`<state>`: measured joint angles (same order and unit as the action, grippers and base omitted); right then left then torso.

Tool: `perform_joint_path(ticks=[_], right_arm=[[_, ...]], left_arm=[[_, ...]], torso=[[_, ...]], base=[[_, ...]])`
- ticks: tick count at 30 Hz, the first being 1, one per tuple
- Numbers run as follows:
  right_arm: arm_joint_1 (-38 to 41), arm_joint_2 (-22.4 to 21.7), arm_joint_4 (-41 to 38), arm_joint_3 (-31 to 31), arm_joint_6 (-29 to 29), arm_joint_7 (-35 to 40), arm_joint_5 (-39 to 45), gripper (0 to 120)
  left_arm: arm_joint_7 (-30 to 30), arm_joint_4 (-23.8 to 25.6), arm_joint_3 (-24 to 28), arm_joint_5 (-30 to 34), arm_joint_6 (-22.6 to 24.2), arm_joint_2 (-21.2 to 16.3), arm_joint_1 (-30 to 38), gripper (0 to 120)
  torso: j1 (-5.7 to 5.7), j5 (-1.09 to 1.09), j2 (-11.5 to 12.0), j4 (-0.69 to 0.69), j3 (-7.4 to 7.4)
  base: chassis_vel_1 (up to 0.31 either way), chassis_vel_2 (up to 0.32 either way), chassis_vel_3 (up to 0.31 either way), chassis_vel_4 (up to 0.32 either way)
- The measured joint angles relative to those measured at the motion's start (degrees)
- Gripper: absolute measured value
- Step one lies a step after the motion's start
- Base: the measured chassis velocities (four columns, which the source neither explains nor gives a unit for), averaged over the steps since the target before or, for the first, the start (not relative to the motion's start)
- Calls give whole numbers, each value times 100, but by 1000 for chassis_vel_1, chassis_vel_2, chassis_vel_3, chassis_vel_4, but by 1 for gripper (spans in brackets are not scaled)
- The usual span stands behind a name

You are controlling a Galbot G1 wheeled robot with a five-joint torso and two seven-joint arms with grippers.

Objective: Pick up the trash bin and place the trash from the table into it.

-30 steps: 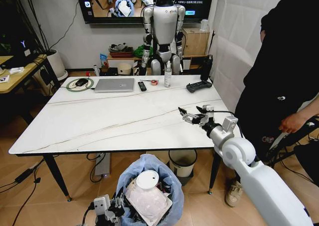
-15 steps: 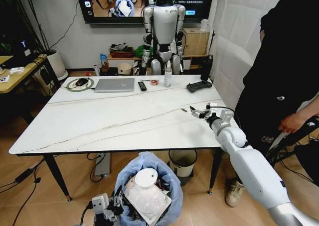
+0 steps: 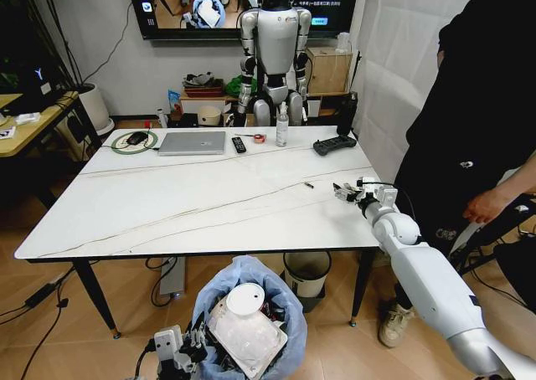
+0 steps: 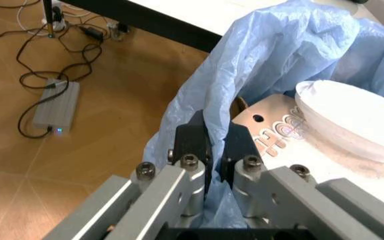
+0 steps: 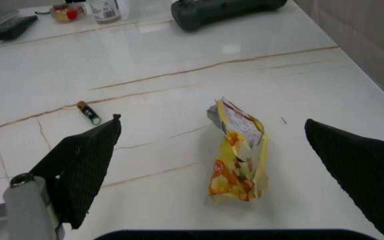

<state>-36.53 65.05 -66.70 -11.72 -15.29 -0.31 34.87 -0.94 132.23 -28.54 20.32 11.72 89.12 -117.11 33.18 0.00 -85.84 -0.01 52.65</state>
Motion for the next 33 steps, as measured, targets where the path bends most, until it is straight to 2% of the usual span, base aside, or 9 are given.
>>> perform_joint_path(ticks=[8, 10, 13, 19, 20, 23, 26, 33], right_arm=[[100, 50, 473, -5, 36, -146, -25, 97], [106, 51, 510, -18, 54, -153, -24, 88], [106, 46, 511, -23, 62, -153, -22, 81], [94, 32, 514, -44, 68, -152, -14, 56], [94, 32, 514, -44, 68, -152, -14, 56], [70, 31, 504, -53, 68, -147, -22, 41], [60, 37, 502, -56, 68, -145, -33, 35], [32, 43, 492, -65, 73, -143, -85, 4]], left_arm=[[-2, 8, 1, -3, 0, 1, -1, 0], [-2, 14, 1, -3, 0, -2, -3, 0], [-2, 15, 1, -3, 0, -2, -3, 0], [-1, 16, 6, -2, 0, -8, -2, 0], [-1, 16, 6, -2, 0, -8, -2, 0], [-1, 15, 6, -1, 1, -11, -5, 0], [-1, 15, 8, -1, 0, -15, -7, 0], [0, 13, 7, 5, 0, -31, -9, 0]], torso=[[0, 0, 0, 0, 0], [0, 0, 0, 1, 0], [0, 0, 0, 0, 0], [0, -1, 0, 1, 0], [0, -1, 0, 1, 0], [0, -1, 0, 1, 0], [0, -1, 0, 1, 0], [0, 0, 0, 0, 0]], base=[[0, 0, 0, 0], [0, 0, 0, 0], [0, 0, 0, 0], [0, 0, 0, 0], [0, 0, 0, 0], [0, 0, 0, 0], [0, 0, 0, 0], [0, 0, 0, 0]])
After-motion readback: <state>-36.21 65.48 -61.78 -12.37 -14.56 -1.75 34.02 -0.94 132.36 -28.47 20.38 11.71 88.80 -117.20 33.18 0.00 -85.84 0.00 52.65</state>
